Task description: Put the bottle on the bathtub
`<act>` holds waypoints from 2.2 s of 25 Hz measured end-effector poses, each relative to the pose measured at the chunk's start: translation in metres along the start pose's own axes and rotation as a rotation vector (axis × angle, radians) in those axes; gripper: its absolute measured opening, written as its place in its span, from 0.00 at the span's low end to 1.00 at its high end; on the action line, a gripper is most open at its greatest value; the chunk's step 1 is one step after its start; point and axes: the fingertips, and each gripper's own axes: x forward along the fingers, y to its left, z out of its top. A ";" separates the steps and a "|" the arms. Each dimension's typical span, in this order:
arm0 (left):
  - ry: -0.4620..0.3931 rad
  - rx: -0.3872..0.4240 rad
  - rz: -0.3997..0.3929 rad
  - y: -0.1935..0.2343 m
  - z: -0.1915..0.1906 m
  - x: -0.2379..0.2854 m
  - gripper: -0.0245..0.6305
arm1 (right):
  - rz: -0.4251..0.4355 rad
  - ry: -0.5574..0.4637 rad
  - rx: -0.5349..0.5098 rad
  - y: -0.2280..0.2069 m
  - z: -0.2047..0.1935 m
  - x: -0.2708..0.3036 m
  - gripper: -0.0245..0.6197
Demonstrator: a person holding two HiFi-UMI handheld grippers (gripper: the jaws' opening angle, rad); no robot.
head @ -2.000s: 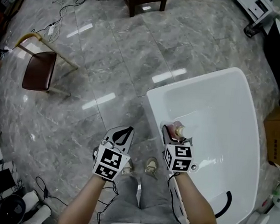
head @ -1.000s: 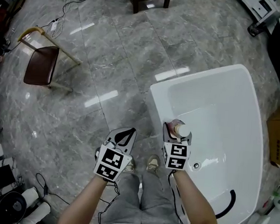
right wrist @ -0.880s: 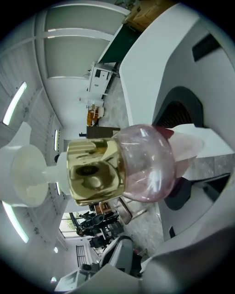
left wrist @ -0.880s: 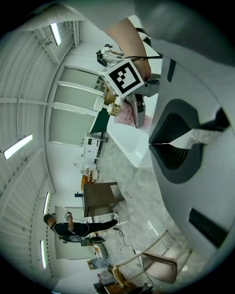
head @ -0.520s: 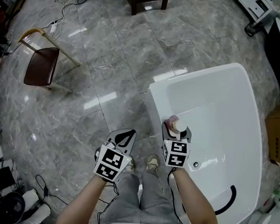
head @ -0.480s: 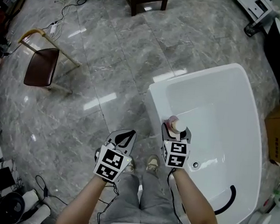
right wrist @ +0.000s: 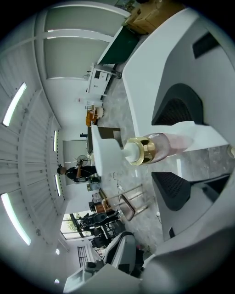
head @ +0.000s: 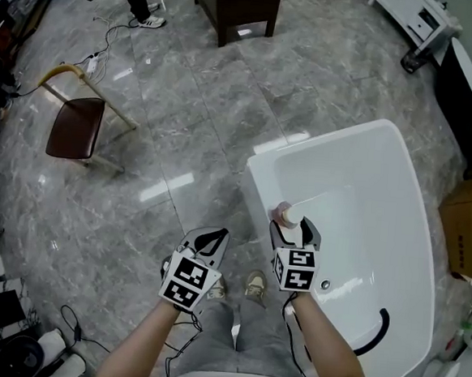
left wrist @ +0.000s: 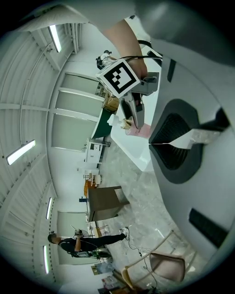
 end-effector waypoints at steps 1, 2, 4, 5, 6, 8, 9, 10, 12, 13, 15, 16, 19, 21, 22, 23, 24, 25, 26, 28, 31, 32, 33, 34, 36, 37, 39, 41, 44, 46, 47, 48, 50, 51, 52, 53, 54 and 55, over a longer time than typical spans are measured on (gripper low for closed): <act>-0.004 0.000 0.002 -0.001 0.005 -0.004 0.07 | 0.003 -0.001 0.002 0.000 0.005 -0.007 0.54; -0.009 0.001 0.004 -0.001 0.010 -0.008 0.07 | 0.004 -0.004 0.002 -0.001 0.010 -0.014 0.54; -0.022 0.006 0.010 -0.002 0.022 -0.016 0.07 | 0.004 -0.016 0.001 -0.003 0.022 -0.029 0.54; -0.030 0.009 0.013 -0.002 0.028 -0.020 0.07 | 0.004 -0.024 0.001 -0.004 0.029 -0.036 0.54; -0.038 0.012 0.017 -0.001 0.034 -0.025 0.07 | 0.003 -0.032 0.001 -0.004 0.036 -0.044 0.54; -0.054 0.015 0.023 -0.001 0.047 -0.035 0.07 | 0.002 -0.048 0.004 -0.005 0.049 -0.059 0.54; -0.061 0.017 0.027 -0.002 0.053 -0.040 0.07 | 0.003 -0.057 0.004 -0.005 0.056 -0.067 0.54; -0.070 0.021 0.030 -0.003 0.060 -0.046 0.07 | 0.006 -0.067 0.005 -0.005 0.063 -0.075 0.54; -0.087 0.031 0.037 -0.005 0.074 -0.057 0.07 | 0.016 -0.086 0.010 -0.005 0.078 -0.091 0.54; -0.096 0.037 0.041 -0.006 0.080 -0.063 0.07 | 0.023 -0.095 0.013 -0.004 0.085 -0.099 0.54; -0.112 0.047 0.050 -0.006 0.092 -0.074 0.07 | 0.038 -0.116 0.017 -0.001 0.100 -0.116 0.52; -0.120 0.052 0.054 -0.007 0.098 -0.079 0.07 | 0.046 -0.130 0.017 0.001 0.108 -0.124 0.50; -0.145 0.067 0.065 -0.011 0.116 -0.095 0.07 | 0.070 -0.177 0.011 0.007 0.131 -0.151 0.43; -0.163 0.075 0.072 -0.014 0.127 -0.107 0.07 | 0.089 -0.206 0.008 0.012 0.146 -0.169 0.39; -0.175 0.079 0.078 -0.016 0.132 -0.112 0.07 | 0.099 -0.221 0.007 0.015 0.153 -0.178 0.37; -0.189 0.082 0.086 -0.017 0.138 -0.118 0.07 | 0.108 -0.236 0.005 0.017 0.159 -0.186 0.36; -0.202 0.086 0.091 -0.019 0.145 -0.123 0.07 | 0.117 -0.253 0.002 0.019 0.166 -0.195 0.34; -0.214 0.090 0.093 -0.021 0.151 -0.128 0.07 | 0.125 -0.271 -0.003 0.021 0.172 -0.203 0.32; -0.227 0.095 0.096 -0.024 0.157 -0.133 0.07 | 0.132 -0.288 -0.008 0.022 0.178 -0.212 0.30; -0.250 0.102 0.106 -0.028 0.168 -0.143 0.07 | 0.146 -0.320 -0.014 0.025 0.190 -0.229 0.26; -0.287 0.123 0.115 -0.037 0.187 -0.159 0.07 | 0.160 -0.360 -0.012 0.026 0.207 -0.254 0.20; -0.301 0.134 0.118 -0.041 0.195 -0.166 0.07 | 0.161 -0.371 -0.015 0.027 0.212 -0.263 0.18; -0.318 0.146 0.121 -0.044 0.201 -0.172 0.07 | 0.161 -0.381 -0.019 0.028 0.216 -0.272 0.15; -0.335 0.157 0.123 -0.048 0.207 -0.179 0.07 | 0.163 -0.390 -0.024 0.030 0.220 -0.279 0.14; -0.360 0.178 0.120 -0.056 0.216 -0.191 0.07 | 0.173 -0.407 -0.030 0.035 0.225 -0.294 0.12; -0.368 0.191 0.116 -0.061 0.221 -0.196 0.07 | 0.181 -0.417 -0.031 0.037 0.227 -0.300 0.11; -0.384 0.219 0.115 -0.070 0.229 -0.205 0.07 | 0.195 -0.438 -0.036 0.041 0.233 -0.314 0.10; -0.401 0.245 0.116 -0.081 0.235 -0.214 0.07 | 0.206 -0.459 -0.038 0.042 0.237 -0.329 0.10; -0.424 0.282 0.118 -0.096 0.242 -0.227 0.07 | 0.228 -0.504 -0.054 0.047 0.246 -0.352 0.10; -0.435 0.298 0.115 -0.104 0.246 -0.235 0.07 | 0.238 -0.530 -0.073 0.051 0.252 -0.366 0.10; -0.439 0.303 0.113 -0.107 0.247 -0.238 0.07 | 0.241 -0.539 -0.080 0.053 0.255 -0.372 0.10; -0.441 0.306 0.112 -0.109 0.248 -0.241 0.07 | 0.245 -0.546 -0.087 0.054 0.257 -0.378 0.09; -0.447 0.301 0.114 -0.113 0.250 -0.247 0.07 | 0.257 -0.554 -0.099 0.059 0.258 -0.386 0.09; -0.453 0.294 0.118 -0.116 0.252 -0.251 0.07 | 0.263 -0.556 -0.102 0.061 0.258 -0.390 0.09; -0.460 0.289 0.124 -0.117 0.253 -0.254 0.07 | 0.267 -0.557 -0.105 0.064 0.257 -0.393 0.09; -0.461 0.296 0.128 -0.118 0.252 -0.256 0.07 | 0.270 -0.556 -0.105 0.066 0.255 -0.395 0.09; -0.457 0.313 0.130 -0.118 0.249 -0.257 0.07 | 0.272 -0.553 -0.104 0.068 0.252 -0.397 0.09; -0.449 0.327 0.132 -0.118 0.244 -0.257 0.07 | 0.275 -0.547 -0.100 0.070 0.249 -0.398 0.09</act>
